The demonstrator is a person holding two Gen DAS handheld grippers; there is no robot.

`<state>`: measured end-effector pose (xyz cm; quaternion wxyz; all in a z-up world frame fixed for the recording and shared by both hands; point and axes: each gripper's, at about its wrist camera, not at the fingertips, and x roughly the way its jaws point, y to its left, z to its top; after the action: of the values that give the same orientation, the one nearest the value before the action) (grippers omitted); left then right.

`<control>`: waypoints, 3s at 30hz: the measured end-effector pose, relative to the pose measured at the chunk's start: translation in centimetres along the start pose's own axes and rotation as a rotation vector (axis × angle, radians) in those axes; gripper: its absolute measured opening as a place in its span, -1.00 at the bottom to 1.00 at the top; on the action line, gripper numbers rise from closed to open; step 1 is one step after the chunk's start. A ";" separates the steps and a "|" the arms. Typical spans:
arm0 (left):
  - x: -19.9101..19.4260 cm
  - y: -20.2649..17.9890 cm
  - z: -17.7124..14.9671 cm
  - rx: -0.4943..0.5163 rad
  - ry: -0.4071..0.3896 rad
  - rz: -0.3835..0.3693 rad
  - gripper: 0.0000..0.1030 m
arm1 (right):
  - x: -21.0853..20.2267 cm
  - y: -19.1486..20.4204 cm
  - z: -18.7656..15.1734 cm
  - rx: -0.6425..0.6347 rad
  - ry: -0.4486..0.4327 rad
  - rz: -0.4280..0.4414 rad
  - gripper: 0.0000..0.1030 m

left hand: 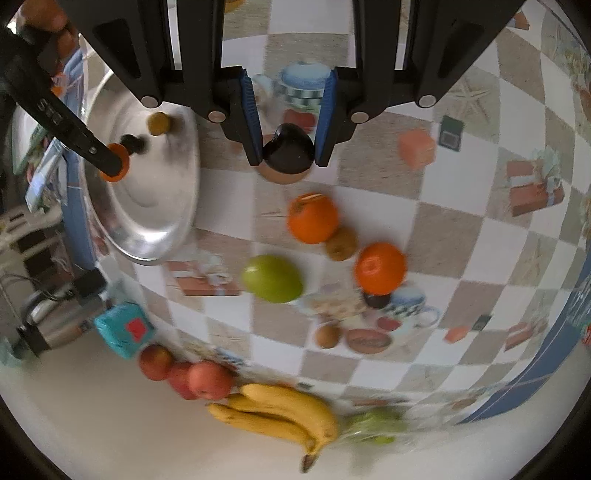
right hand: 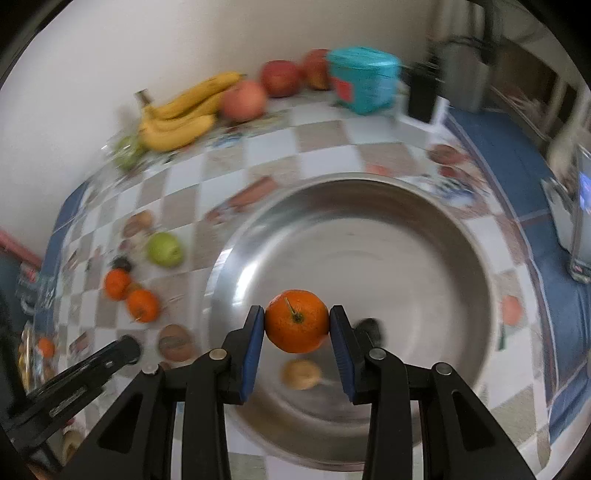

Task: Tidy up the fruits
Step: 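Carry orange and plum over the steel bowl and open both tools, then withdraw both tools from the bowl toward the remaining fruits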

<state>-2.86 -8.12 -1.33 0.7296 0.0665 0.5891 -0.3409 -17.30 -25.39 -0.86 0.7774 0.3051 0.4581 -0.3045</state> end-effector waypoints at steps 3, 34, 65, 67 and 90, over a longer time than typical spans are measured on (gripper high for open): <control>-0.2 -1.6 0.0 0.039 -0.013 -0.021 -0.40 | 0.1 -2.2 0.2 0.066 0.008 -0.014 -0.27; 6.3 -12.4 2.9 0.230 0.015 -0.063 -0.40 | 0.9 -7.7 0.7 0.211 0.018 -0.069 -0.26; 1.1 -3.4 4.3 0.031 -0.086 0.022 -0.04 | -1.2 -4.6 0.4 0.086 -0.035 -0.087 -0.23; 0.7 -1.8 4.6 -0.008 -0.099 0.033 -0.04 | -1.2 -4.3 0.3 0.076 -0.034 -0.087 -0.23; 1.4 6.0 5.6 -0.141 -0.083 0.271 0.93 | 1.2 -1.1 0.1 -0.060 -0.028 -0.095 0.82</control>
<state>5.25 -6.98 -2.76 0.7956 0.0798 0.5664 -0.1995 -17.56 -26.37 -2.15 0.7773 0.2551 0.4701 -0.3313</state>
